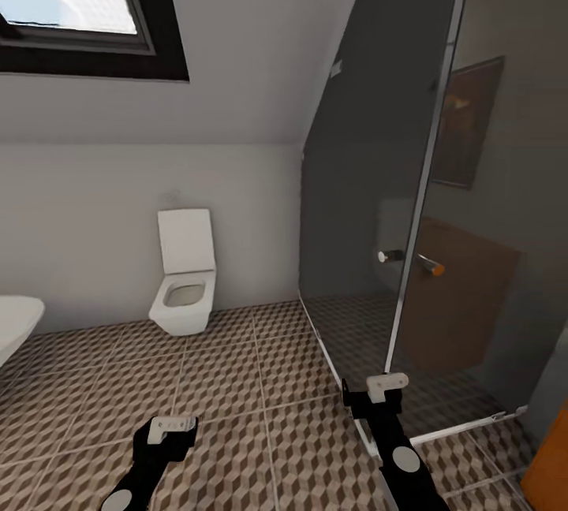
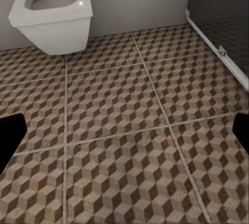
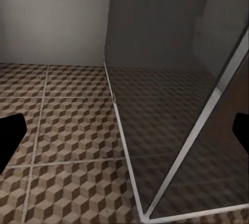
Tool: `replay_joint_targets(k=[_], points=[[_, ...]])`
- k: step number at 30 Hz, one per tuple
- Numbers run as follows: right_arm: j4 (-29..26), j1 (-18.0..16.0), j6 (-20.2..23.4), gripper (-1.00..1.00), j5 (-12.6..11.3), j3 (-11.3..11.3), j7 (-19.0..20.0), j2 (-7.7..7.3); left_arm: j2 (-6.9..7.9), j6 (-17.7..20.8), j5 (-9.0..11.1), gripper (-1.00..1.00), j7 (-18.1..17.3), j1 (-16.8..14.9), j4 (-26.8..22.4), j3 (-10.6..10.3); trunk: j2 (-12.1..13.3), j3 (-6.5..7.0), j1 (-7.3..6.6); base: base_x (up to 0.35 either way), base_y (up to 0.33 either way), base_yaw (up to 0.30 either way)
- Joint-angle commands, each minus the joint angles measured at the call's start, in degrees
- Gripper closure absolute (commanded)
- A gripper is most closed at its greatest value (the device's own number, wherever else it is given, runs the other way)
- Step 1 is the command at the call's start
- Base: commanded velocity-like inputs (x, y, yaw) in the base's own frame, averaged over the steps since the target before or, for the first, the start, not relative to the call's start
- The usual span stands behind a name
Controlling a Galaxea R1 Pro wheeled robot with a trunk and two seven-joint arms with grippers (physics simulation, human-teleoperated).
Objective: Take the four mousetraps from the cabinet in the bathroom and place them on the bathroom floor. Make sure all four end up on the same floor surface, and ensure that at least two of them are either under or directly next to the same bathroom sink.
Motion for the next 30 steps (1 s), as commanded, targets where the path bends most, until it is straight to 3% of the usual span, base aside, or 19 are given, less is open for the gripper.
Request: replay_joint_targets(k=[1,30], points=[[-0.06,-0.05,0.5,-1.0,0.6,0.11,-0.31,0.0,-0.02,0.29,-0.04,-1.0,0.24,-0.01,-0.1,-0.09,-0.04,-0.05,0.0,0.0,0.0,-0.261],[-0.14,-0.05,0.5,-1.0,0.6,0.11,-0.4,0.16,-0.29,0.55,-0.02,-1.0,0.26,-0.01,-0.94,-0.09,-0.04,0.01,0.0,0.0,0.0,-0.259]])
